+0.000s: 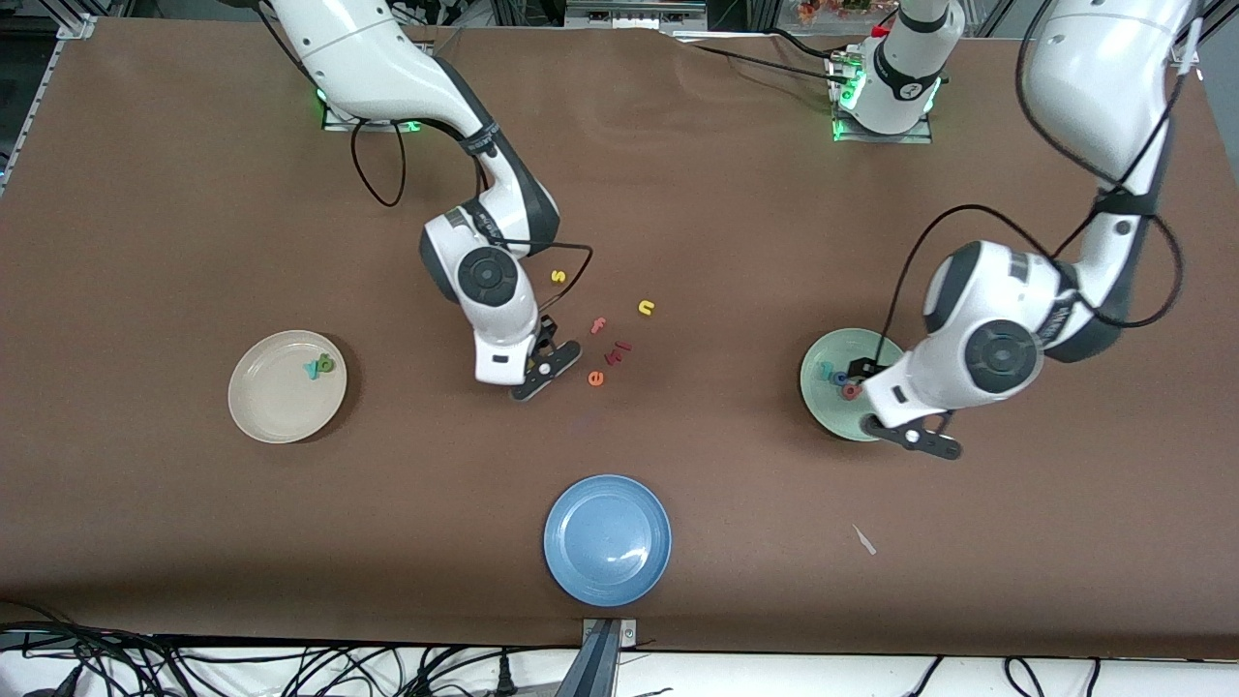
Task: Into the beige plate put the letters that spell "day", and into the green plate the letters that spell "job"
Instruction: 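Release the blue letter on the green plate, the yellow on the beige plate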
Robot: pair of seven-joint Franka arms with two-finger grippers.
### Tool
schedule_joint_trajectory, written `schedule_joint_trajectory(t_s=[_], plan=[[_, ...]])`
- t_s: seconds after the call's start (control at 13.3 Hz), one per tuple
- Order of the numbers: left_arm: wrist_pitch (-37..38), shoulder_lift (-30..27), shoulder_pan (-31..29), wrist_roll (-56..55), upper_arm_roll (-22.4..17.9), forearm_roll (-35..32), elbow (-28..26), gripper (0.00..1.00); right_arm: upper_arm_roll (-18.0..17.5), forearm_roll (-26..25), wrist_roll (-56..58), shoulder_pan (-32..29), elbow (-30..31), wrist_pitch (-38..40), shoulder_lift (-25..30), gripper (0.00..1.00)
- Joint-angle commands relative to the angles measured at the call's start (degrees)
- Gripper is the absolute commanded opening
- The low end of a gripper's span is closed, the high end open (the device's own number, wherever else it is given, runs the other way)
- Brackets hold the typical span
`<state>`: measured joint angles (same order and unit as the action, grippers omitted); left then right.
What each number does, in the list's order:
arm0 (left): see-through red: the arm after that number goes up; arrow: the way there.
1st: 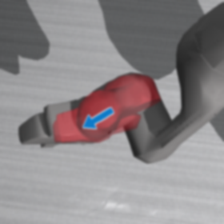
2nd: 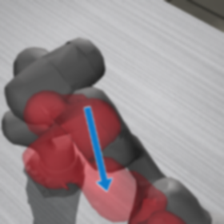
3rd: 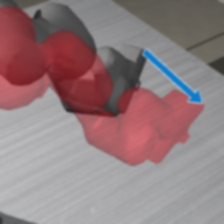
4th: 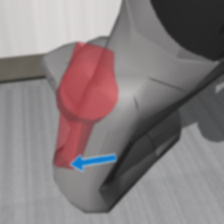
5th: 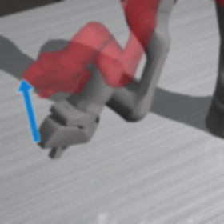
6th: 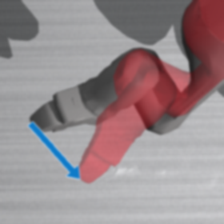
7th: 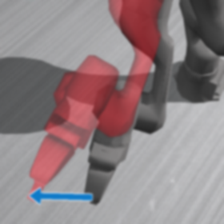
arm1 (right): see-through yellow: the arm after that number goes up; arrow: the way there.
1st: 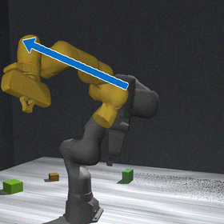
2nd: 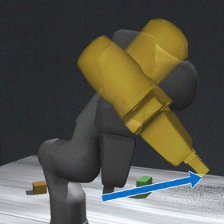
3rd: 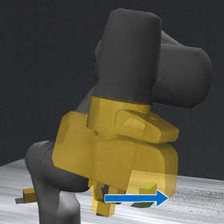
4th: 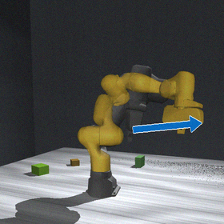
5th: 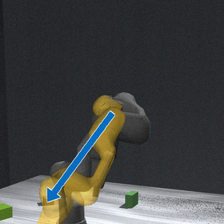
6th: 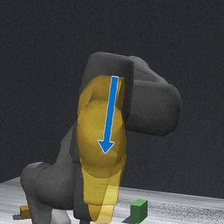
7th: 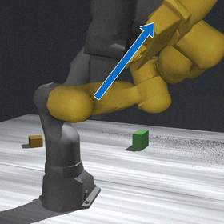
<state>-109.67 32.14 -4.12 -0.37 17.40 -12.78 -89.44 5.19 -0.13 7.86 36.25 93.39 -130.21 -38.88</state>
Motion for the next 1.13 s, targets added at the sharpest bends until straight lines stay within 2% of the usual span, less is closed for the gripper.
schedule_joint_trajectory(t_s=[0.0,0.15,0.38,0.45,0.53,0.75,0.9,0.98,1.05], plan=[[9.52,-2.42,-2.20,1.51,0.79,1.35,5.74,1.00,3.76,0.04,4.33,-0.65,1.34,4.61,3.89,0.01],[15.78,-4.80,-2.74,3.78,0.79,1.44,10.05,1.00,7.10,0.83,10.04,-2.31,5.55,4.53,7.05,0.01],[20.72,-6.83,-5.89,5.38,0.18,4.59,14.37,1.00,8.08,2.59,18.23,-8.54,9.34,4.62,9.96,0.01],[20.64,-8.83,-5.73,5.90,-1.22,6.69,13.77,1.00,8.17,2.59,19.55,-10.65,10.05,4.62,10.05,0.01],[20.64,-11.11,-4.16,5.73,-4.10,7.85,12.98,1.00,8.17,2.59,20.00,-12.67,10.84,4.53,10.05,0.01],[19.76,-16.92,4.18,4.86,-17.28,14.51,9.56,1.00,8.43,2.51,20.09,-16.89,11.63,4.09,9.53,0.01],[17.40,-21.74,4.82,3.63,-18.63,15.86,4.91,1.00,8.35,2.33,20.18,-20.23,11.20,3.56,8.65,0.03],[16.69,-25.16,4.99,3.27,-18.72,15.86,0.71,1.00,8.35,2.42,19.83,-21.29,10.93,3.47,8.30,0.31],[15.81,-28.59,5.95,2.75,-18.98,15.77,-3.33,1.00,8.35,2.68,18.87,-21.48,10.67,3.56,8.12,0.99]])
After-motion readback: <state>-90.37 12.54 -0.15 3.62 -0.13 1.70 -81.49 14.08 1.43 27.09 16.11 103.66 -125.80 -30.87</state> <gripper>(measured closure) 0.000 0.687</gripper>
